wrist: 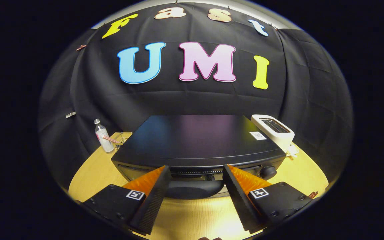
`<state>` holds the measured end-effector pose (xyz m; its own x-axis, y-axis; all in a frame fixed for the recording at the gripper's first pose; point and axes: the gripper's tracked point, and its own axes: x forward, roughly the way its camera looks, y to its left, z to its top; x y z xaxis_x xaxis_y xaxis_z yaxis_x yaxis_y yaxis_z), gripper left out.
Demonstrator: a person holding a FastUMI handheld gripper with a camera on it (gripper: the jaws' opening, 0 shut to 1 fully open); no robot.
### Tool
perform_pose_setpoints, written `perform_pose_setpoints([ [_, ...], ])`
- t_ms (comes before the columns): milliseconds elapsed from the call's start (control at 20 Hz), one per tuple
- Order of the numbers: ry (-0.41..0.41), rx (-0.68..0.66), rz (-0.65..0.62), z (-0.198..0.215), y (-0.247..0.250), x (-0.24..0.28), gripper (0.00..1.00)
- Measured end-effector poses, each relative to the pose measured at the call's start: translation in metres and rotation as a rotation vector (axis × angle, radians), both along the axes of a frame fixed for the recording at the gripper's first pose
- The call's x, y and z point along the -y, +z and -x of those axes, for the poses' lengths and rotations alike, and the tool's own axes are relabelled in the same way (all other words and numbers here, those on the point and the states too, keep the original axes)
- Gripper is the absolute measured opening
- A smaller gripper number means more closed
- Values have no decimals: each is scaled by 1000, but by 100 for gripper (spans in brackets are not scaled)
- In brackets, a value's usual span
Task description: Open the toaster oven, put the food inside, and close the toaster oven door.
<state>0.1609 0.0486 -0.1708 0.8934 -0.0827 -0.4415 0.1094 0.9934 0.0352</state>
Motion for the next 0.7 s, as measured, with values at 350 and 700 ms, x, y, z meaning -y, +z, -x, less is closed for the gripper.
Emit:
perform_pose_setpoints([
  [350, 7, -23, -15, 39, -11, -4, 98],
  [700, 30, -62, -7, 83, -33, -8, 98],
])
